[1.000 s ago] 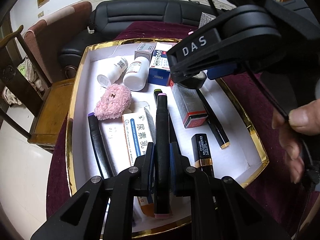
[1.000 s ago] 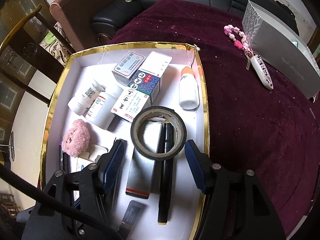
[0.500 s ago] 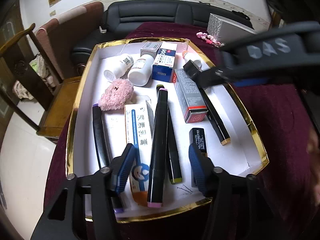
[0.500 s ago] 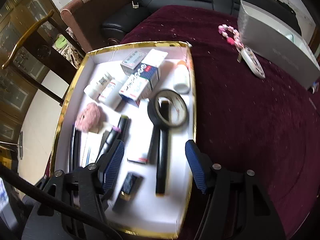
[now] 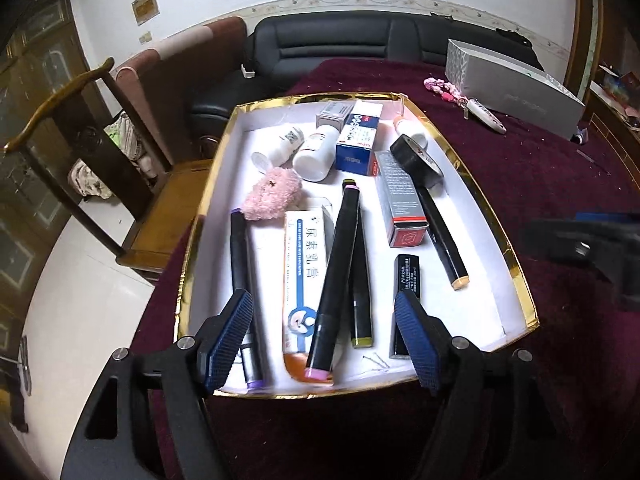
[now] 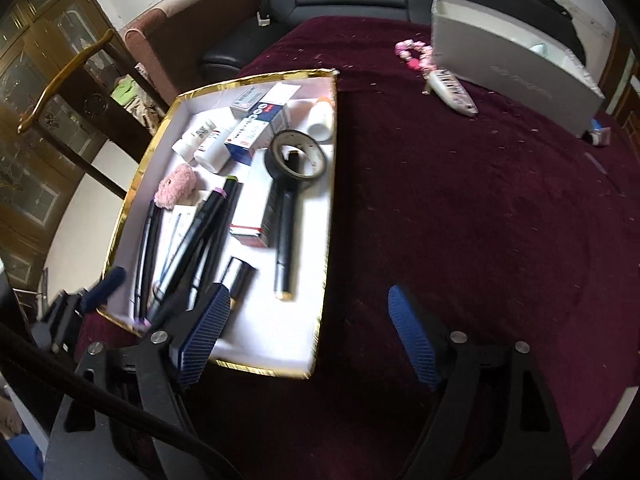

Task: Organize objects

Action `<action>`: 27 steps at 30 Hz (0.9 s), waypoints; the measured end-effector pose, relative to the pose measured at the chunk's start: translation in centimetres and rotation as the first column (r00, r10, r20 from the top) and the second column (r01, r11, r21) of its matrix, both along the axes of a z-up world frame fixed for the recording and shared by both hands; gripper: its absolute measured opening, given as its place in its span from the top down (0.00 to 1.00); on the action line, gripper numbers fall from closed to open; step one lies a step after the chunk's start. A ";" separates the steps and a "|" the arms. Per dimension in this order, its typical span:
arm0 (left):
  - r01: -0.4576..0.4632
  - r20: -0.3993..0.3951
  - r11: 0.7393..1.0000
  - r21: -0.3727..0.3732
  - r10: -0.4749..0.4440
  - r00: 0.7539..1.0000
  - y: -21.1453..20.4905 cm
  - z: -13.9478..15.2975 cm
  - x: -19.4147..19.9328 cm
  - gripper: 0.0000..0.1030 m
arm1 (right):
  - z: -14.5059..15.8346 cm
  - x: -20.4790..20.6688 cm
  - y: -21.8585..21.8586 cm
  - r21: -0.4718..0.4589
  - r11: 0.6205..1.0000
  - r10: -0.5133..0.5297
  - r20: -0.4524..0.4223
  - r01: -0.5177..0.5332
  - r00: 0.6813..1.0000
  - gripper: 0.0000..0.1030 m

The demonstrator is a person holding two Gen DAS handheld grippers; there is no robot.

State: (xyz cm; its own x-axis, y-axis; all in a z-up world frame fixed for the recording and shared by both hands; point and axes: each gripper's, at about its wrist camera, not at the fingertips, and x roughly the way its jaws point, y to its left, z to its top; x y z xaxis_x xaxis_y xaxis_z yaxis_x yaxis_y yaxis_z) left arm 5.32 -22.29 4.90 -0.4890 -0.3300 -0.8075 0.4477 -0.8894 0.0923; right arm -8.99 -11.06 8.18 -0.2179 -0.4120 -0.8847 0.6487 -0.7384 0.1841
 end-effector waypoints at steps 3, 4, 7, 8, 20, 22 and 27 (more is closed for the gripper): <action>-0.004 -0.007 1.000 0.001 0.004 1.000 0.0 0.9 0.5 0.34 | 0.9 1.0 1.4 -0.015 1.000 -0.009 -0.029 0.008 1.000 0.19; 0.006 0.000 1.000 -0.019 -0.006 1.000 0.1 1.4 0.8 0.34 | 1.2 1.4 1.8 -0.015 1.000 -0.008 -0.042 0.007 0.999 0.19; 0.043 -0.003 0.999 -0.029 -0.043 0.999 0.4 2.7 1.6 0.34 | 2.0 2.9 2.9 -0.031 1.000 -0.006 -0.080 0.004 0.997 0.19; 0.045 -0.020 0.999 -0.023 -0.046 0.999 0.4 3.3 2.1 0.34 | 2.2 3.4 3.3 -0.038 0.999 -0.007 -0.091 0.003 0.996 0.19; -0.002 0.000 0.996 -0.092 0.003 1.000 1.3 8.1 5.7 0.24 | 4.0 5.6 4.8 -0.086 0.996 0.027 -0.135 -0.039 0.990 0.19; 0.011 -0.035 0.997 -0.072 -0.014 0.999 1.5 8.5 6.0 0.24 | 4.2 5.7 4.7 -0.082 0.996 0.034 -0.143 -0.046 0.989 0.19; -0.008 -0.070 0.994 -0.107 0.000 0.998 1.6 9.2 5.9 0.24 | 4.3 6.3 4.3 -0.064 0.995 0.065 -0.161 -0.076 0.985 0.19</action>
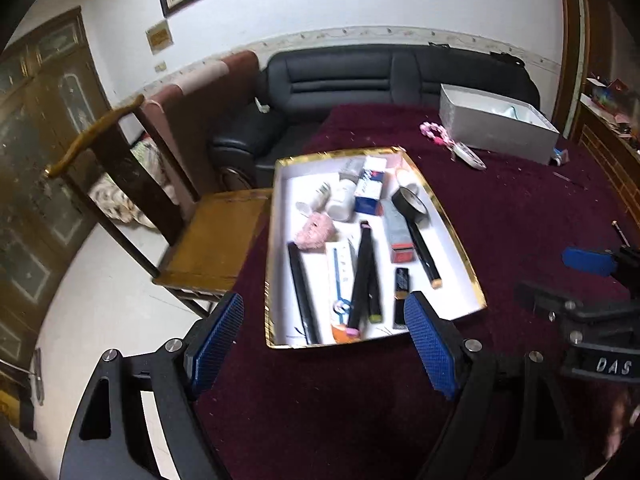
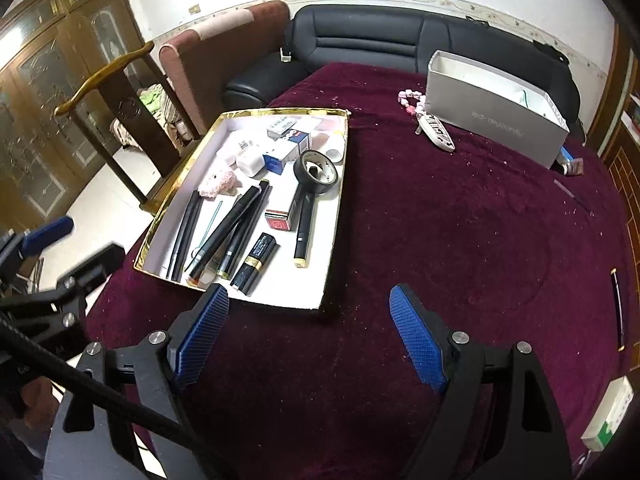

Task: Organize objects

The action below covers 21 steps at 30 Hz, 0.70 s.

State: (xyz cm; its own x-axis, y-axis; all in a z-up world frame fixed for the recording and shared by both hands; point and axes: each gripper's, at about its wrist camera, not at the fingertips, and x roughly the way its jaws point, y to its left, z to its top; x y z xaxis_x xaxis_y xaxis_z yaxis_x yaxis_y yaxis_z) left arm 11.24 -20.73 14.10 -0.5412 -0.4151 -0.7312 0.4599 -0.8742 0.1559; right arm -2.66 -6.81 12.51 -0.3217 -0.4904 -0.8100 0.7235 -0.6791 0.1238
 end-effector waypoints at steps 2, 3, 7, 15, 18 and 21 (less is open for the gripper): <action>-0.009 0.002 1.000 0.002 0.009 1.000 -0.3 0.1 0.0 0.24 | 0.0 0.2 -0.1 0.002 1.000 0.012 -0.004 -0.012 1.000 0.19; -0.013 0.005 1.000 0.006 0.013 1.000 -0.4 0.0 0.0 0.24 | -0.1 0.2 -0.2 0.008 1.000 0.015 -0.008 -0.015 1.000 0.19; -0.033 0.014 0.999 0.001 0.033 0.999 -0.8 -0.4 0.2 0.24 | -0.5 0.4 -0.5 0.018 1.000 0.021 0.000 -0.021 1.000 0.19; -0.045 -0.003 0.999 -0.012 0.045 0.999 -1.2 -0.4 0.7 0.24 | -0.8 1.2 -1.5 0.038 0.998 0.051 -0.006 -0.050 0.999 0.19; -0.043 -0.005 0.999 -0.010 0.043 0.999 -1.4 -0.4 0.9 0.24 | -0.8 1.4 -1.7 0.039 0.998 0.051 -0.005 -0.051 0.999 0.19; -0.045 -0.009 0.999 -0.011 0.045 0.999 -1.5 -0.4 1.0 0.24 | -0.8 1.6 -2.0 0.043 0.997 0.059 -0.006 -0.058 0.998 0.19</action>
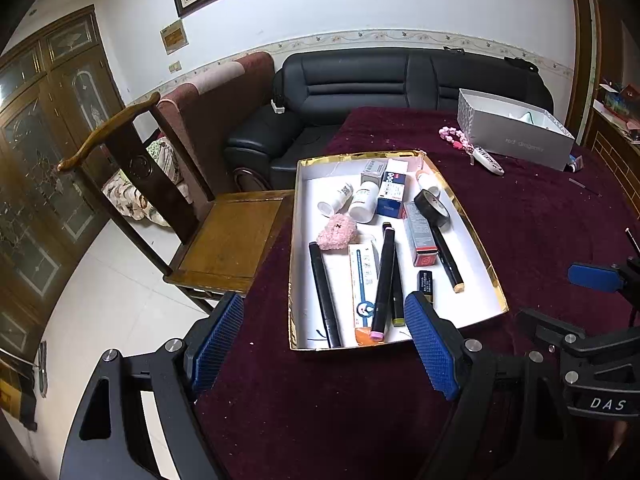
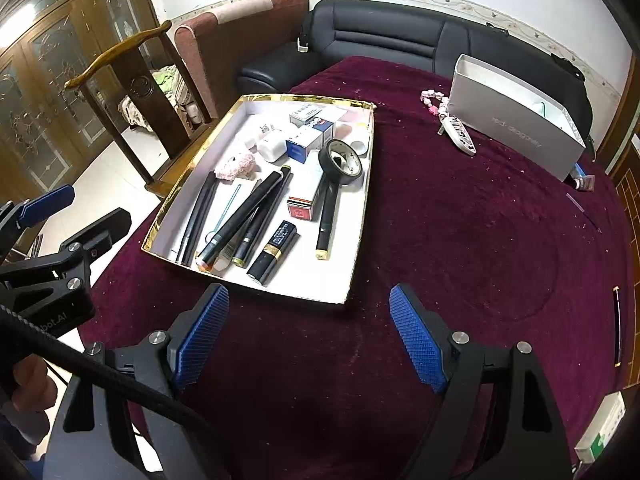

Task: Organize objects

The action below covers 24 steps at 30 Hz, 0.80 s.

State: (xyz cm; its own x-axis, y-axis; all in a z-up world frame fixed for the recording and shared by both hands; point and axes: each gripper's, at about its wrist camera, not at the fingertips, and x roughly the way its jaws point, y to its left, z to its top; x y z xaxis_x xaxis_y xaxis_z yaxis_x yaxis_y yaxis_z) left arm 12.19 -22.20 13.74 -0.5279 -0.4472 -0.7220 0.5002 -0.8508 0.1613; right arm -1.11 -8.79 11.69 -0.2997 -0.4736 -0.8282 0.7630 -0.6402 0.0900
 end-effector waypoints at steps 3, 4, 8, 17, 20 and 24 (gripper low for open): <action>-0.001 -0.003 1.000 -0.006 0.001 1.000 -0.1 0.0 0.1 0.24 | 0.1 0.2 -0.3 0.006 1.000 0.008 -0.010 -0.008 1.000 0.19; -0.002 -0.007 1.000 0.004 0.002 1.000 -0.2 0.1 0.1 0.24 | 0.1 0.3 -0.3 0.006 1.000 0.010 -0.011 -0.010 1.000 0.19; -0.008 -0.005 1.000 0.029 0.008 1.000 -0.8 0.0 0.0 0.24 | -0.1 0.1 -0.5 0.012 1.000 0.007 -0.005 -0.007 1.000 0.19; 0.002 0.016 0.999 0.035 -0.002 1.000 -1.0 -0.9 -0.4 0.24 | -0.8 -0.2 -0.8 0.028 1.000 0.004 0.011 -0.004 1.000 0.19; 0.008 0.023 0.999 0.042 -0.009 1.000 -1.0 -1.1 -0.5 0.24 | -1.0 -0.3 -0.8 0.032 0.999 0.003 0.016 -0.003 1.000 0.19; 0.010 0.029 0.999 0.049 -0.011 1.000 -1.0 -1.3 -0.6 0.24 | -1.2 -0.4 -0.8 0.035 0.999 -0.001 0.022 0.001 1.000 0.19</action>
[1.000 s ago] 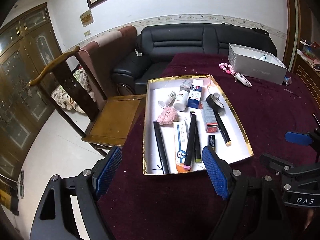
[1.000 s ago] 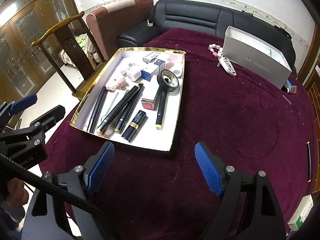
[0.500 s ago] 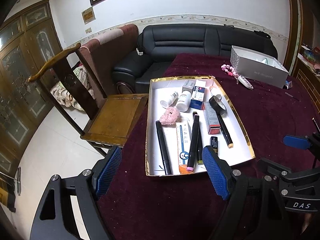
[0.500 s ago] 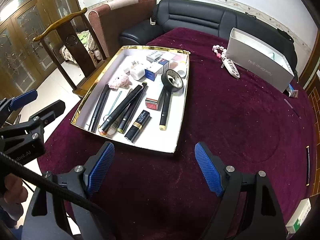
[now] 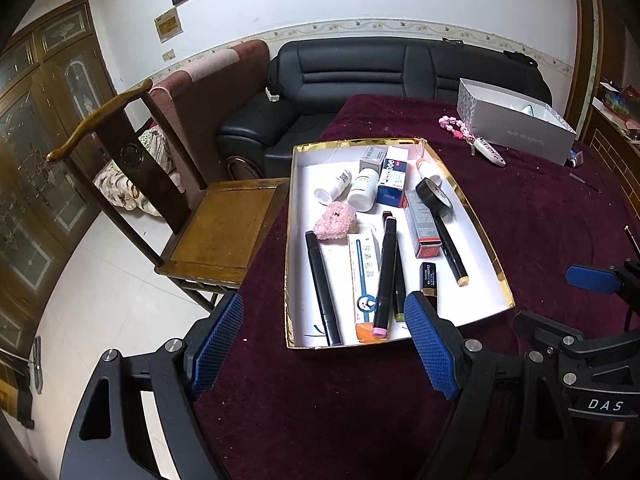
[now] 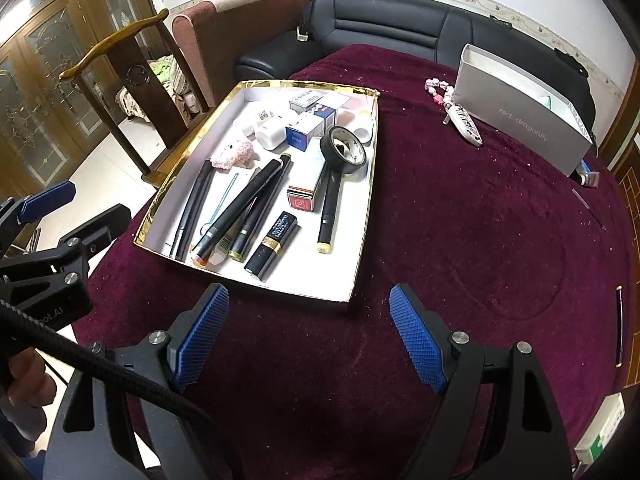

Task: Organize objects

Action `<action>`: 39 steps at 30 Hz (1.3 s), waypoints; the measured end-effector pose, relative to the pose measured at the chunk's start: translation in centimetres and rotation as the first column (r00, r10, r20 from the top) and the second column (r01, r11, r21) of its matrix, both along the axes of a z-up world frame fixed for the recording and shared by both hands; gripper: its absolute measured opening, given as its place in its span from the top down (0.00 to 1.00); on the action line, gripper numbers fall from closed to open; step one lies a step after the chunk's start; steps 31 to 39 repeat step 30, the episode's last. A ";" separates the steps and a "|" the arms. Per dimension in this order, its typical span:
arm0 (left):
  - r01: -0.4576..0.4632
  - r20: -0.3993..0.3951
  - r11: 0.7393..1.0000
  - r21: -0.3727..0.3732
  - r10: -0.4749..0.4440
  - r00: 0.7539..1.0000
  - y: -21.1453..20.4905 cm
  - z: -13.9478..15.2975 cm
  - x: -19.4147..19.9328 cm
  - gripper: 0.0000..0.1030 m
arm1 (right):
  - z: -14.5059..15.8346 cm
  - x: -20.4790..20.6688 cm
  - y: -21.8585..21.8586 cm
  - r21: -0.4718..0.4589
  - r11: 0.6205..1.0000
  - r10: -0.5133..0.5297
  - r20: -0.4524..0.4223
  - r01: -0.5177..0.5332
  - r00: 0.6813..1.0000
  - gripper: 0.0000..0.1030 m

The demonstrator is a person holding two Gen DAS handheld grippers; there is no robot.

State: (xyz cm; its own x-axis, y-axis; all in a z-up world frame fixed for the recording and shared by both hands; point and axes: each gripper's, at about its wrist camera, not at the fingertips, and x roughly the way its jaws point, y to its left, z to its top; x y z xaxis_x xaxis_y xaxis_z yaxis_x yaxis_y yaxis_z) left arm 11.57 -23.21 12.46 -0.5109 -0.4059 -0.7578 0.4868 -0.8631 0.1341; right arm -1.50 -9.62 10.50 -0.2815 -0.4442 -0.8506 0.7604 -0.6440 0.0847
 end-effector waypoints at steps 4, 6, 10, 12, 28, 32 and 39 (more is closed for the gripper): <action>0.004 0.004 1.000 0.005 -0.004 1.000 -0.1 -0.2 -0.1 0.24 | -0.2 -0.1 0.0 0.003 1.000 -0.003 0.005 0.003 1.000 0.19; 0.005 0.007 1.000 0.010 -0.005 1.000 -0.2 -0.3 -0.2 0.24 | -0.2 -0.1 -0.1 0.003 1.000 -0.006 0.005 0.006 1.000 0.19; 0.009 0.004 1.000 0.029 -0.009 1.000 -0.4 -0.4 -0.2 0.24 | -0.4 -0.2 -0.1 0.006 1.000 -0.010 0.012 0.010 1.000 0.19; 0.008 0.007 1.000 0.029 -0.008 1.000 -0.5 -0.4 -0.3 0.24 | -0.4 -0.2 -0.2 0.007 1.000 -0.011 0.013 0.011 1.000 0.19; 0.027 -0.021 0.999 0.042 -0.026 0.999 -0.6 -0.4 -0.5 0.24 | -1.0 -0.4 -0.3 0.019 1.000 -0.023 0.020 0.023 1.000 0.19; 0.026 -0.016 0.999 0.048 -0.025 1.000 -0.9 -0.5 -0.5 0.24 | -1.0 -0.4 -0.3 0.022 0.999 -0.024 0.020 0.023 1.000 0.19; 0.026 -0.016 0.999 0.048 -0.025 1.000 -0.9 -0.5 -0.5 0.24 | -1.0 -0.4 -0.3 0.022 0.999 -0.024 0.020 0.023 1.000 0.19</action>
